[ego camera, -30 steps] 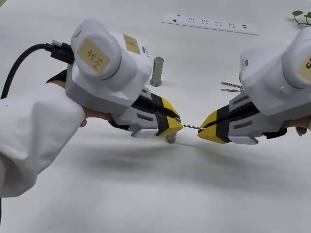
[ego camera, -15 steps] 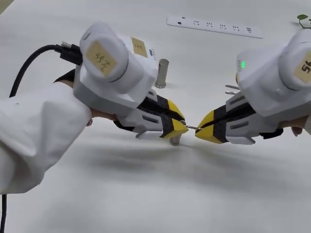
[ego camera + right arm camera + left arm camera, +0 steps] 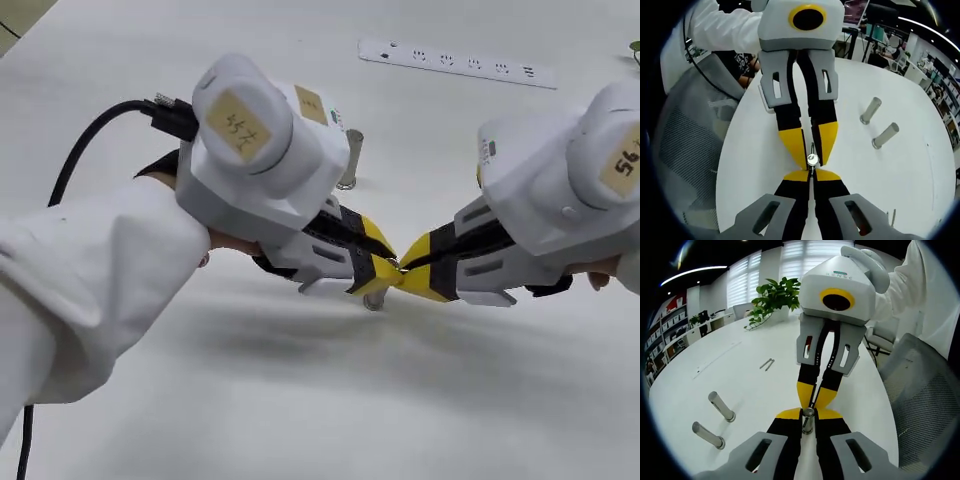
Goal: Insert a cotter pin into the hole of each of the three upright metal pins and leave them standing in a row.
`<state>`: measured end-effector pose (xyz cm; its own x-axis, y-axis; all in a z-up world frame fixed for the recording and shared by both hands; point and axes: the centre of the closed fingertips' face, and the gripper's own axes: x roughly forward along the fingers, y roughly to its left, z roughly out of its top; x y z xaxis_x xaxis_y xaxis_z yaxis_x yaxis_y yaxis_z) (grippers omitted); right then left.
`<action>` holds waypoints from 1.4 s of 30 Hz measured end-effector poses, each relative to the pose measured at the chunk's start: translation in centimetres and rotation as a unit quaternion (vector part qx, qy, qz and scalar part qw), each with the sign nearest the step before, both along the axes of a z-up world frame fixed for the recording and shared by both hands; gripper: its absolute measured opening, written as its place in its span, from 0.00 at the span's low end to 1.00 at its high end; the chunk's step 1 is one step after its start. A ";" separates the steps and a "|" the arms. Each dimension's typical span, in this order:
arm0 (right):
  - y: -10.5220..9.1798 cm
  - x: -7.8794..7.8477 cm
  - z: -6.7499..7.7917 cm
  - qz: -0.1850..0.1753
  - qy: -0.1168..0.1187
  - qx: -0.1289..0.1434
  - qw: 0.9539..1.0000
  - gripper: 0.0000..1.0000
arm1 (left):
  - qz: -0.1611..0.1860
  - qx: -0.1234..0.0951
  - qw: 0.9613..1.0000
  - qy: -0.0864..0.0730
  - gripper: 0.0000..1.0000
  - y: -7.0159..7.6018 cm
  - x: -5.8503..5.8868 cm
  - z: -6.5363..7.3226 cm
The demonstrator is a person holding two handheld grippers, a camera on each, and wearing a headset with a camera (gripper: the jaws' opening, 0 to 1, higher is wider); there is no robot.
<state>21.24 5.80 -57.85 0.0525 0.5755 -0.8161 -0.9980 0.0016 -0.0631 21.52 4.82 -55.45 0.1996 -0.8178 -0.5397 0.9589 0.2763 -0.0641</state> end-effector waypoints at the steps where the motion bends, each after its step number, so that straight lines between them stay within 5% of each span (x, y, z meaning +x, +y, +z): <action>1: 0.0 0.0 0.0 -0.002 0.002 0.004 1.000 0.00 | 0.001 0.000 1.000 0.000 0.06 0.0 0.0 0.0; 7: 0.0 0.2 0.1 -0.016 -0.003 0.020 1.000 0.09 | 0.003 -0.001 1.000 0.002 0.06 0.1 0.0 0.0; 42: -0.3 -0.3 1.2 -0.004 -0.002 0.015 1.000 0.00 | 0.004 0.003 1.000 -0.003 0.06 0.1 -0.2 -0.1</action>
